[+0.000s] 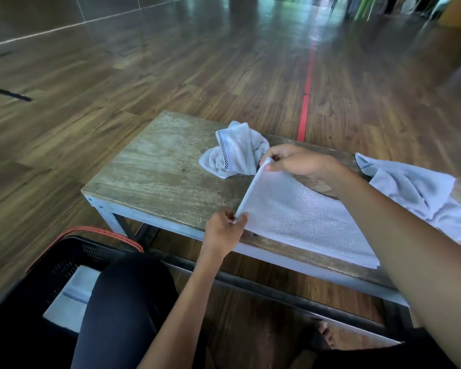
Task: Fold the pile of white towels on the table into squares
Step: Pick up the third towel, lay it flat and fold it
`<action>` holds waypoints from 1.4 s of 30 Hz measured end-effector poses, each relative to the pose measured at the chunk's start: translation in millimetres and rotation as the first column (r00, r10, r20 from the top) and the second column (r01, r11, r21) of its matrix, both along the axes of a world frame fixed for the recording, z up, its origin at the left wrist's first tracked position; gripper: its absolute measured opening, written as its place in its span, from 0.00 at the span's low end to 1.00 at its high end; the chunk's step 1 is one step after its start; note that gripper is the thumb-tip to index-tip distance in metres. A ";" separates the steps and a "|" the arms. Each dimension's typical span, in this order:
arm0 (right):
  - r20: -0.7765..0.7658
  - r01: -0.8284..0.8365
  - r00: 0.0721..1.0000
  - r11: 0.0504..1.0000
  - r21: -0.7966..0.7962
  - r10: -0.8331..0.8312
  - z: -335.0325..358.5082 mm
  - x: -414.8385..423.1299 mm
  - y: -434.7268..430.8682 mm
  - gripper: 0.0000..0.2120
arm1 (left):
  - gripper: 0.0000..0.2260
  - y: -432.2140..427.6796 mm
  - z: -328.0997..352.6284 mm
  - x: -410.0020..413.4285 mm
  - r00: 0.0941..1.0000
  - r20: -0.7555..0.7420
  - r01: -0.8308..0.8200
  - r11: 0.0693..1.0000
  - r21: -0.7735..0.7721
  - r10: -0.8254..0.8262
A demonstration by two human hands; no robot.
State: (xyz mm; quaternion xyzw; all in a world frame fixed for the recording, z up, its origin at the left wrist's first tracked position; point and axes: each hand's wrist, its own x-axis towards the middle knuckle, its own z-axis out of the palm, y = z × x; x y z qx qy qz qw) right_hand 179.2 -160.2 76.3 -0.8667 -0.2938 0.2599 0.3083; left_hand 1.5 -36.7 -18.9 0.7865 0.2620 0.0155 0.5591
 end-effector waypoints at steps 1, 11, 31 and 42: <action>0.019 0.007 1.000 1.000 0.019 -0.007 2.4 -1.6 0.9 0.04 | 0.11 3.7 2.1 -0.8 0.999 0.036 -0.027 0.999 -0.030 0.028; 0.099 0.097 0.986 0.938 0.334 -0.137 17.6 -5.8 11.9 0.06 | 0.06 23.4 48.0 -13.2 0.741 0.630 -0.342 0.938 0.058 0.231; -0.154 0.411 0.910 0.887 0.212 -0.385 -76.7 -10.9 -104.7 0.04 | 0.11 -75.2 -29.0 -1.4 0.760 0.521 0.063 0.843 0.535 -0.387; 0.200 0.431 0.880 0.902 0.041 -0.430 -94.8 -15.9 -112.9 0.11 | 0.15 -75.7 -26.2 -1.3 0.736 0.456 0.058 0.717 0.695 -0.501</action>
